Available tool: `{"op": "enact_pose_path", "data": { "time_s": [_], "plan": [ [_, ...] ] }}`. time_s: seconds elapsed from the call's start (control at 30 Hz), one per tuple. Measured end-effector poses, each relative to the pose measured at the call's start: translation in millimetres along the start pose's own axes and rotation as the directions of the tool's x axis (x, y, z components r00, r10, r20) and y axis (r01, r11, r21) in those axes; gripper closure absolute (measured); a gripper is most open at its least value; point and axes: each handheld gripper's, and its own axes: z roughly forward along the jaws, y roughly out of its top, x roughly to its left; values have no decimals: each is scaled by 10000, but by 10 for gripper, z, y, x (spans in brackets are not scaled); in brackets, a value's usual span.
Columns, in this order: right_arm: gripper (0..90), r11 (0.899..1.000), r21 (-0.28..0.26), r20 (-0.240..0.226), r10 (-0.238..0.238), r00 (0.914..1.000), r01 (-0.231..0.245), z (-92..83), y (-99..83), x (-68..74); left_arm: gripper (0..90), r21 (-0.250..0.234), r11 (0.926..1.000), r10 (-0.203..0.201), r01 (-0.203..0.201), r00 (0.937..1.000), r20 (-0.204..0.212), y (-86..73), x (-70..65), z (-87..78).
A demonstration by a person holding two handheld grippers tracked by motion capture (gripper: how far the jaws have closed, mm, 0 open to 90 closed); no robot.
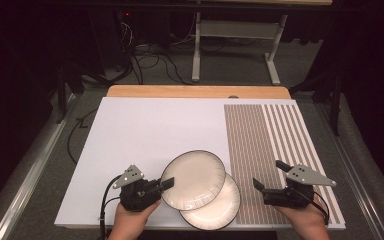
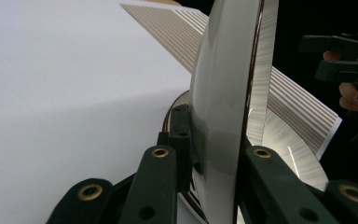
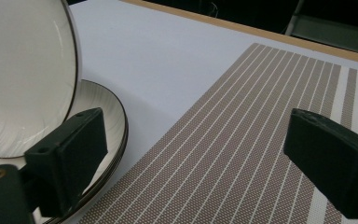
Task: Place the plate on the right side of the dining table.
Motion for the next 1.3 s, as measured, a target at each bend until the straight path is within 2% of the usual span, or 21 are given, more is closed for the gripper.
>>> {"op": "enact_pose_path", "data": {
  "time_s": [0.03, 0.13, 0.23, 0.4, 0.47, 0.5, 0.53, 0.6, 0.8, 0.97, 1.3],
  "plan": [
    [46, 10000, 0, 0, 0, 10000, 0, 0, 0, 0, 803, 0, 10000, 0, 0, 10000, 0, 0, 0, 0],
    [5, 9997, -225, 155, 142, 9998, -139, -27, 1, -37, 802, -214, 9992, 338, -340, 9994, -97, 12, 7, -33],
    [5, 9990, -417, 167, 177, 9997, -170, -48, 5, -48, 802, -439, 9962, 738, -747, 9971, -209, 24, 20, -80],
    [5, 9993, -360, 115, 106, 9999, -102, -46, 4, -35, 801, -634, 9913, 1142, -1156, 9931, -250, 22, 35, -118],
    [5, 9993, -367, 29, 21, 10000, -20, -35, 3, -30, 799, -645, 9870, 1460, -1475, 9889, -262, 24, 22, -120],
    [5, 9992, -399, -42, -57, 10000, 55, -34, 0, -21, 797, -670, 9819, 1756, -1773, 9840, -304, 27, -2, -122],
    [6, 9989, -450, -105, -105, 9999, 100, -31, 1, -17, 796, -670, 9819, 1756, -1773, 9840, -304, 27, -2, -122],
    [5, 9990, -422, -114, -156, 9998, 151, -31, 2, -13, 796, -638, 9775, 1994, -2010, 9794, -310, 28, -10, -131],
    [6, 9983, -515, -268, -300, 9992, 286, -17, 35, 64, 791, -573, 9791, 1939, -1953, 9806, -289, 24, 29, -142],
    [6, 9976, -500, -449, -499, 9977, 476, 34, 65, 145, 790, -533, 9757, 2113, -2126, 9770, -302, 29, 21, -146],
    [11, 9964, -525, -810, -712, 9942, 671, 154, 159, 332, 788, -486, 9747, 2169, -2181, 9757, -295, 30, 30, -153]
  ]
}}
